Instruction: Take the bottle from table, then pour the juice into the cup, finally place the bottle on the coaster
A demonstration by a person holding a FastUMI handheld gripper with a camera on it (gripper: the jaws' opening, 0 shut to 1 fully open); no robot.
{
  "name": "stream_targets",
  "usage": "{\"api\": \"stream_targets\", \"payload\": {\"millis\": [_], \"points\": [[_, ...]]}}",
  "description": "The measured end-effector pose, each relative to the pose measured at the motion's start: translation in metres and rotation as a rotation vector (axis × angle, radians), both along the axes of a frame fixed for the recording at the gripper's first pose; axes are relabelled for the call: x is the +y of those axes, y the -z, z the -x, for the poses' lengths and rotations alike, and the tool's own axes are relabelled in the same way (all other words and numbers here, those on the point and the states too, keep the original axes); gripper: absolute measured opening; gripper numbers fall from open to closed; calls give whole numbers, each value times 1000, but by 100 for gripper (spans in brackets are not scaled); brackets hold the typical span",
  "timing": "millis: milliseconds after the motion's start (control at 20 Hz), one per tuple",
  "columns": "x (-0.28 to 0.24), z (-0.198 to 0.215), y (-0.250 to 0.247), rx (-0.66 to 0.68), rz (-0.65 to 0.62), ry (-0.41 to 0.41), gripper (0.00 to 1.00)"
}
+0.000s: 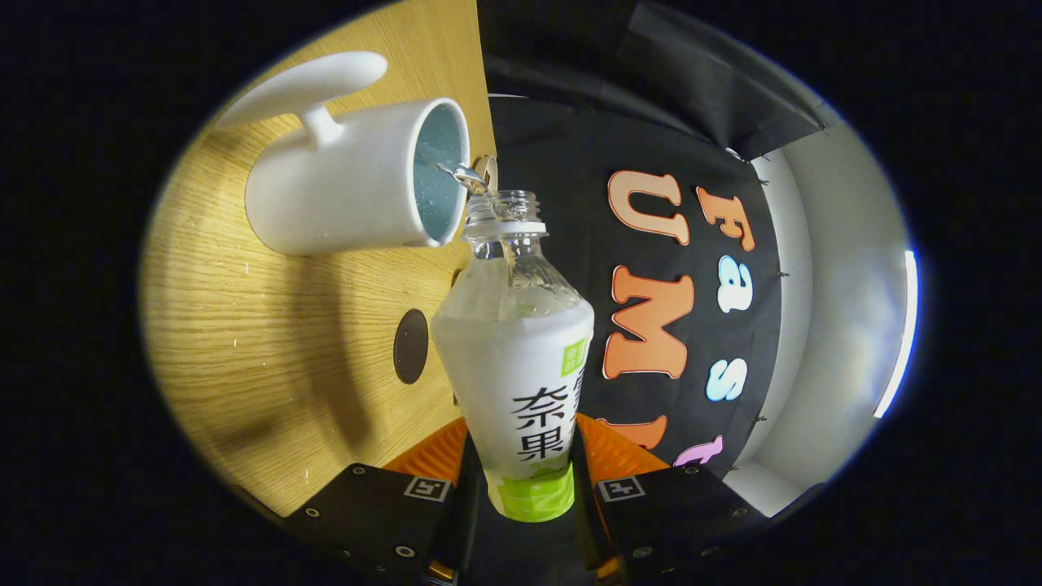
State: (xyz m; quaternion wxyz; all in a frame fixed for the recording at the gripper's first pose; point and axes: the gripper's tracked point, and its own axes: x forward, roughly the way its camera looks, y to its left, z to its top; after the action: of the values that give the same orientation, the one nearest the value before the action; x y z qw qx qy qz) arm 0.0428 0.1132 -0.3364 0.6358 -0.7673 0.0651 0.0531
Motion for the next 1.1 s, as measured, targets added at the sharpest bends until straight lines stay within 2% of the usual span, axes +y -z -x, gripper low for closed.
{"api": "stream_targets", "payload": {"millis": [1100], "points": [[5,-5,-11,-46,116,-44,51]]}}
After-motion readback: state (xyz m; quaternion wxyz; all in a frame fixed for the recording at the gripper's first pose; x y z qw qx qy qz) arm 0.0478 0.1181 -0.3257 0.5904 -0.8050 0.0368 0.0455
